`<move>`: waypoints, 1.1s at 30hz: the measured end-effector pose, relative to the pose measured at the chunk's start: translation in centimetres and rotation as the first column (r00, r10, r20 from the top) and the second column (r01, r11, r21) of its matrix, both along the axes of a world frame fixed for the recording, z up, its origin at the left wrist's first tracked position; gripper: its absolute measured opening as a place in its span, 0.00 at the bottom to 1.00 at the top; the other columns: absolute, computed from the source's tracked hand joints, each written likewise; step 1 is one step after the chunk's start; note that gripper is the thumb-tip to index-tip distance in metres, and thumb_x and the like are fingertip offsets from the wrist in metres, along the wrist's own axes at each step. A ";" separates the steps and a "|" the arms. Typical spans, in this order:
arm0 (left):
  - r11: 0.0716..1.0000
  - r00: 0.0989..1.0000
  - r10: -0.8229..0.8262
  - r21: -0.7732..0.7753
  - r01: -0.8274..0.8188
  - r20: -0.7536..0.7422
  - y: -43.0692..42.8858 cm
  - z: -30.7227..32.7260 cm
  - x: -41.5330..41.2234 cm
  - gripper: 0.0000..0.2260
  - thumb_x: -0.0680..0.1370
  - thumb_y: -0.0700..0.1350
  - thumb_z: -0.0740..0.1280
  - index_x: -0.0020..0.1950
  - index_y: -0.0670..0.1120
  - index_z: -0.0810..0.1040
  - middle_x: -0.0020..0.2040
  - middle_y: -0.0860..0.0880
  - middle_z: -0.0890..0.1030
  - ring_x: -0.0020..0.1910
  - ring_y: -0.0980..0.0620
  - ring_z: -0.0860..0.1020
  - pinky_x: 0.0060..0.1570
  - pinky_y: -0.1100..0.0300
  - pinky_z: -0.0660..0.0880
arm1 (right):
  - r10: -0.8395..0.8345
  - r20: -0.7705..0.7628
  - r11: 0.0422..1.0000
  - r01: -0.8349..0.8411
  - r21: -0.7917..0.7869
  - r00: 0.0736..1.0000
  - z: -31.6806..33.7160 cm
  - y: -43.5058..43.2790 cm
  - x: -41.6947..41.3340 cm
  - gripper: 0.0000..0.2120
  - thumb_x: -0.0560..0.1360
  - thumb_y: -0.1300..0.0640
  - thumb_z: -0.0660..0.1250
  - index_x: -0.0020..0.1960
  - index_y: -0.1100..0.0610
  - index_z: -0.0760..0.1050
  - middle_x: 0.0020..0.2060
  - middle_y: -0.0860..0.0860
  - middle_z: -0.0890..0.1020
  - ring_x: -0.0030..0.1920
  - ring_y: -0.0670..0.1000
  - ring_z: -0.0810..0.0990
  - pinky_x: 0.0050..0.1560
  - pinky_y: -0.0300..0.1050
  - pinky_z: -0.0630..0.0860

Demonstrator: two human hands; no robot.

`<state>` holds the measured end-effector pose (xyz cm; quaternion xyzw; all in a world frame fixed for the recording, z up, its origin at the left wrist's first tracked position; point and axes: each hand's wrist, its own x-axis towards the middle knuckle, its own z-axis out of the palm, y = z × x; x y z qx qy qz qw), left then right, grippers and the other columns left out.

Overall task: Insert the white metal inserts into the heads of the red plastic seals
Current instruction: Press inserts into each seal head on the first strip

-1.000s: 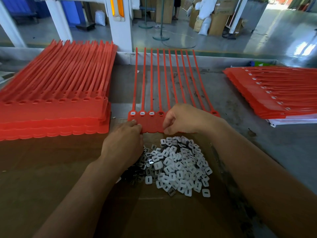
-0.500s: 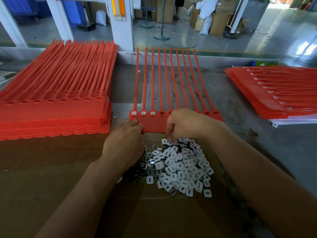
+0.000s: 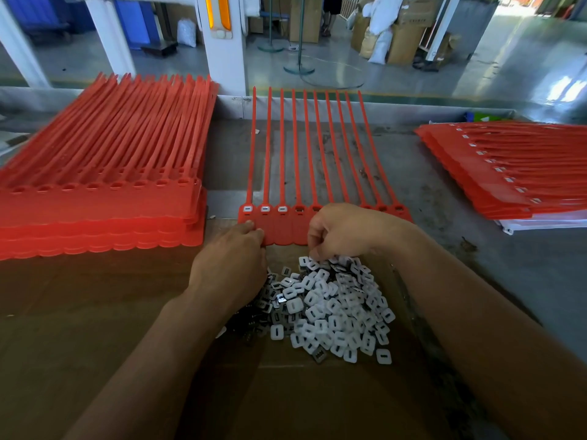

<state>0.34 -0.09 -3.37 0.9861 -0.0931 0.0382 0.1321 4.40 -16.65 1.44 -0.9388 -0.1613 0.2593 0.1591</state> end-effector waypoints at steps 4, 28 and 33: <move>1.000 1.000 0.007 -0.003 -0.007 0.001 0.0 0.0 -0.1 0.13 0.79 0.45 0.56 0.60 0.45 0.74 0.63 0.49 0.73 0.61 0.50 0.71 0.58 0.58 0.68 | -0.062 -0.002 0.991 0.062 0.123 0.998 0.3 -0.3 0.1 0.08 0.75 0.60 0.67 0.39 0.51 0.73 0.37 0.45 0.77 0.40 0.45 0.76 0.40 0.37 0.73; 1.000 0.999 0.029 -0.008 -0.029 -0.031 -0.1 0.2 -0.3 0.14 0.79 0.45 0.56 0.63 0.46 0.73 0.67 0.49 0.70 0.64 0.49 0.70 0.60 0.56 0.68 | -0.424 0.187 0.816 0.284 0.504 0.886 -3.7 0.6 4.4 0.05 0.75 0.62 0.66 0.43 0.60 0.80 0.41 0.48 0.80 0.37 0.42 0.75 0.35 0.34 0.69; 0.999 0.999 0.030 -0.014 -0.031 -0.032 -0.2 0.2 -0.2 0.15 0.79 0.45 0.56 0.64 0.46 0.73 0.67 0.49 0.70 0.64 0.50 0.70 0.60 0.56 0.68 | -0.450 0.173 0.816 0.325 0.478 0.876 -4.0 0.7 4.7 0.05 0.75 0.60 0.67 0.45 0.59 0.81 0.47 0.48 0.81 0.36 0.39 0.72 0.32 0.31 0.64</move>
